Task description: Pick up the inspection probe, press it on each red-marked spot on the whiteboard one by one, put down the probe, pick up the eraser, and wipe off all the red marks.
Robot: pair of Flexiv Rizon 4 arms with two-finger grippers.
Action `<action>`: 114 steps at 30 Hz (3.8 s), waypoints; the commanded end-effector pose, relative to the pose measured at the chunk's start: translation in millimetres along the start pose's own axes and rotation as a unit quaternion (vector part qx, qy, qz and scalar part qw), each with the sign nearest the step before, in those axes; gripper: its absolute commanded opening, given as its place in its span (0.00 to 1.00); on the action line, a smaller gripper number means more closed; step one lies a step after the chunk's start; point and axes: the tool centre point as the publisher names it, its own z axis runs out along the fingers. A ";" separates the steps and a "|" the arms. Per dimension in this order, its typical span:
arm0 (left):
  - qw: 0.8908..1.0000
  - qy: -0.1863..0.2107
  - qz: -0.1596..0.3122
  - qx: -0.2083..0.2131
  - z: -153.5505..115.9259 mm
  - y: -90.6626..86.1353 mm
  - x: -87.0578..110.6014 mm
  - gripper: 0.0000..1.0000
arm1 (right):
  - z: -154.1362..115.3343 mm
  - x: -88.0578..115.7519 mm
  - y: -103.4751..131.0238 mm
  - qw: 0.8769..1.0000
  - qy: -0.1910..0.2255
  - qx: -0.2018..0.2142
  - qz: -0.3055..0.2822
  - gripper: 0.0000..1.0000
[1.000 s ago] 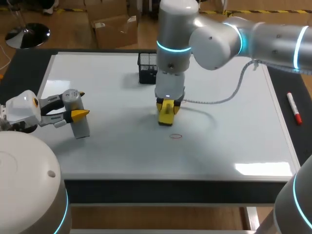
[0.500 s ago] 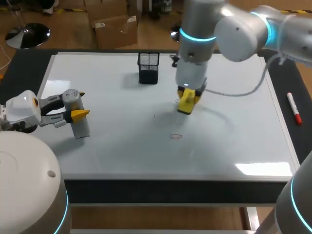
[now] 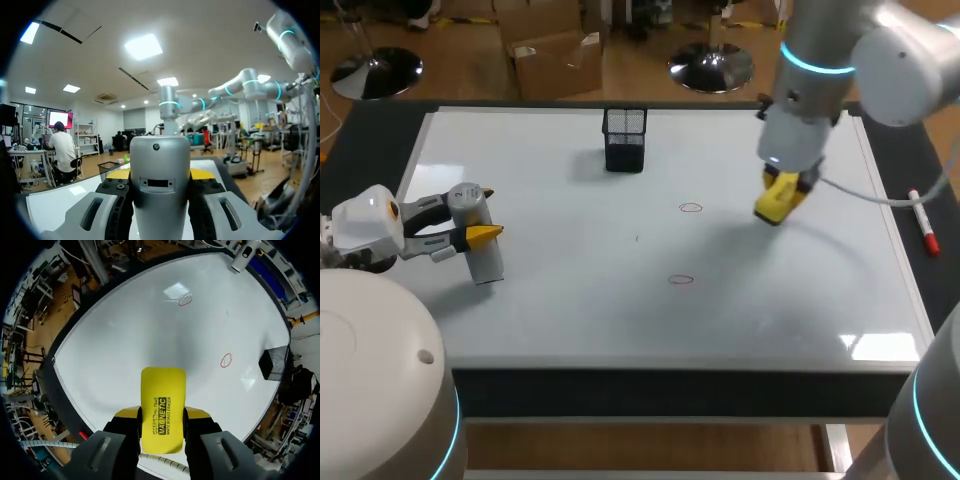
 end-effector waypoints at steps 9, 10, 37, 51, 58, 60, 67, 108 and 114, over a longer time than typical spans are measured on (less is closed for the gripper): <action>1.000 0.000 0.000 0.000 -0.4 -1.5 0.4 0.00 | 1.8 76.7 -17.8 0.998 -0.033 -0.008 0.046 0.00; 1.000 0.000 0.000 0.000 -0.4 -1.5 0.4 0.00 | 2.5 79.1 -19.1 0.998 -0.034 -0.009 0.050 0.00; 1.000 0.000 0.000 0.000 -0.4 -1.5 0.4 0.00 | -1.0 87.4 -24.6 0.998 -0.039 -0.008 0.048 0.00; 1.000 0.000 0.000 0.000 -0.4 -1.5 0.4 0.00 | -1.0 87.4 -24.6 0.998 -0.039 -0.008 0.048 0.00; 1.000 0.000 0.000 0.000 -0.4 -1.5 0.4 0.00 | -1.0 87.4 -24.6 0.998 -0.039 -0.008 0.048 0.00; 1.000 0.000 0.000 0.000 -0.4 -1.5 0.4 0.00 | -1.0 87.4 -24.6 0.998 -0.039 -0.008 0.048 0.00; 1.000 0.017 -0.002 -0.008 21.1 -0.8 2.7 0.00 | -1.0 87.4 -24.6 0.998 -0.039 -0.008 0.048 0.00; 0.994 0.106 -0.007 0.029 259.2 -2.0 -12.2 0.00 | -1.0 87.4 -24.6 0.998 -0.039 -0.008 0.048 0.00; 0.992 0.119 -0.008 0.033 288.0 2.3 -19.6 0.00 | -1.0 87.4 -24.6 0.998 -0.039 -0.008 0.048 0.00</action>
